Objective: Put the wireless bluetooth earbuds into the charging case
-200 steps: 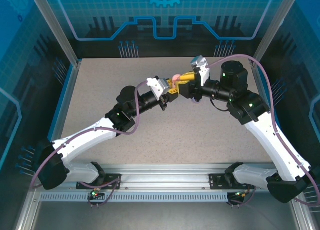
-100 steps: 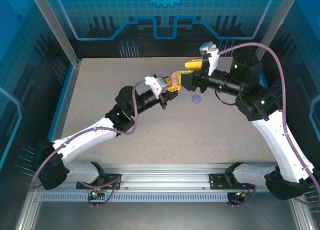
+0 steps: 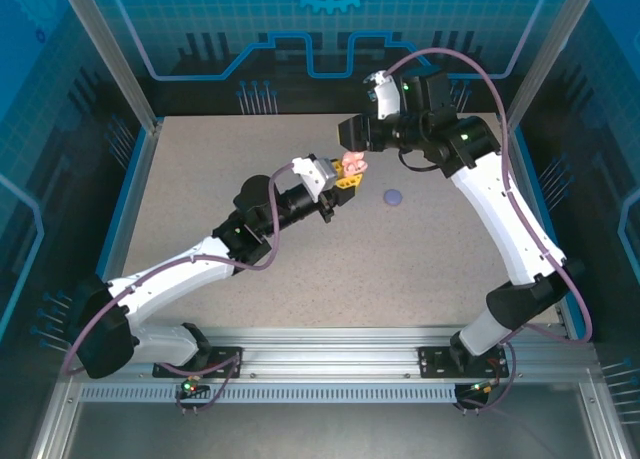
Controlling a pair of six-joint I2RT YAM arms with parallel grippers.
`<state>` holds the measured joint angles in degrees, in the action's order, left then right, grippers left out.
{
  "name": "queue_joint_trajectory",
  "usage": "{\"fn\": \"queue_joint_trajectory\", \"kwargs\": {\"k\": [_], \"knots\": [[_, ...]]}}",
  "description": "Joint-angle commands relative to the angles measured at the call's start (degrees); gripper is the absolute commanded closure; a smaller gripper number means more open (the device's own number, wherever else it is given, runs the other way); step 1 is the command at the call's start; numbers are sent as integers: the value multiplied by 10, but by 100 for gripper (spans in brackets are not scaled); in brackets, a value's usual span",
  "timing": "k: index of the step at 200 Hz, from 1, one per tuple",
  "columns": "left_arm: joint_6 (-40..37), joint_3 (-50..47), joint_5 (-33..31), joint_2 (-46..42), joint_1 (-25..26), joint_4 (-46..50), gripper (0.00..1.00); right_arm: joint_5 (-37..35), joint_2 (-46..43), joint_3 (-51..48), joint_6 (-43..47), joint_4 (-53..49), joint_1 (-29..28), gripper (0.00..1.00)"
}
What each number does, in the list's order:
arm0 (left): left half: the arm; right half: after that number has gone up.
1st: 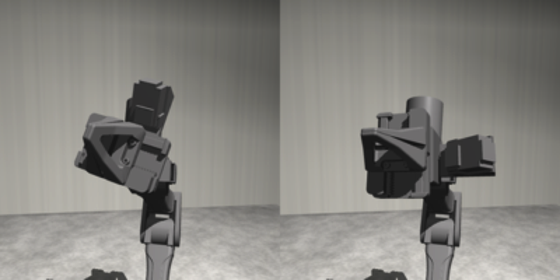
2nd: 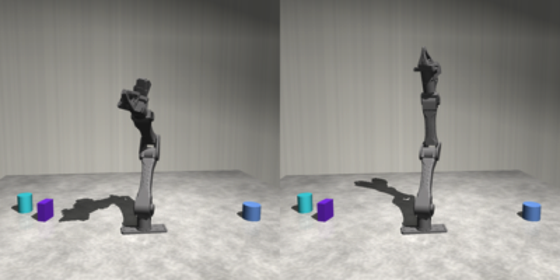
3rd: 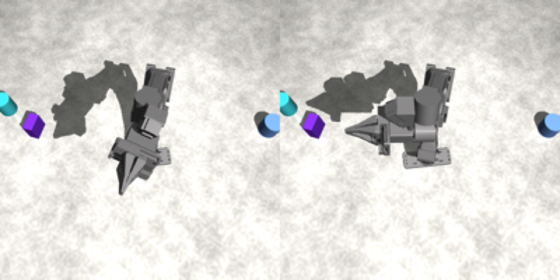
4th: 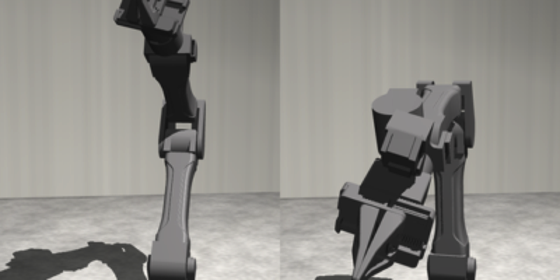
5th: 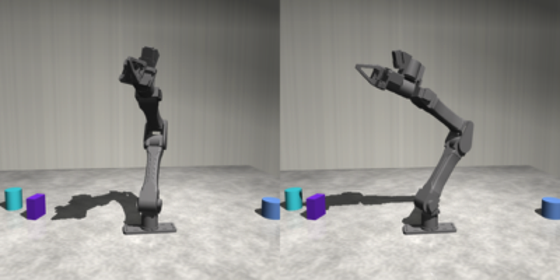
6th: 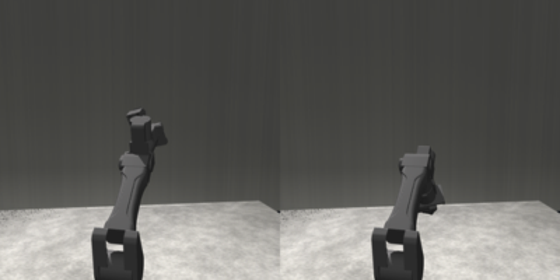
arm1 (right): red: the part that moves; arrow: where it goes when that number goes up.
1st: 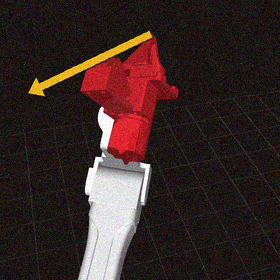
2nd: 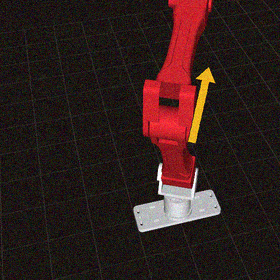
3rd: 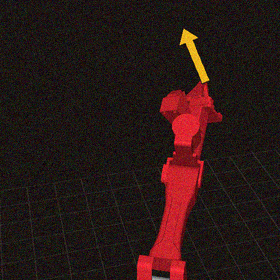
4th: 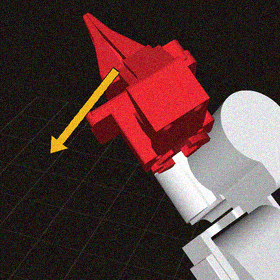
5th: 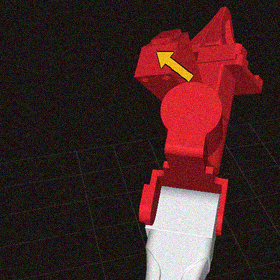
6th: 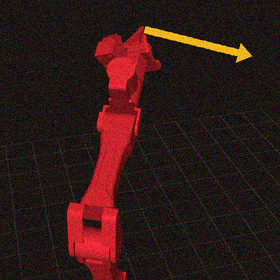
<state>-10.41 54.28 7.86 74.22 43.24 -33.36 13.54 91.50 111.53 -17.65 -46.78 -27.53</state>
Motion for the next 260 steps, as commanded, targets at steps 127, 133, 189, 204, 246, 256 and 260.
{"fn": "queue_joint_trajectory", "kwargs": {"k": [127,133,189,204,246,256,260], "knots": [[22,21,-38,27,3,-12,100,-35,-146,-134,-30,-24,11,42],[26,20,-40,29,2,-11,100,-43,-149,-139,-38,-19,16,41],[126,-4,-83,67,-14,11,100,-91,-190,-244,-100,42,77,26],[164,-7,-94,82,-24,32,100,-79,-210,-294,-115,66,93,24],[281,0,-95,137,-68,97,100,-68,-245,-418,-133,117,113,20],[306,7,-86,153,-79,113,100,-67,-250,-443,-135,128,115,19],[315,10,-83,160,-84,119,100,-68,-252,-451,-137,130,115,18]]}}
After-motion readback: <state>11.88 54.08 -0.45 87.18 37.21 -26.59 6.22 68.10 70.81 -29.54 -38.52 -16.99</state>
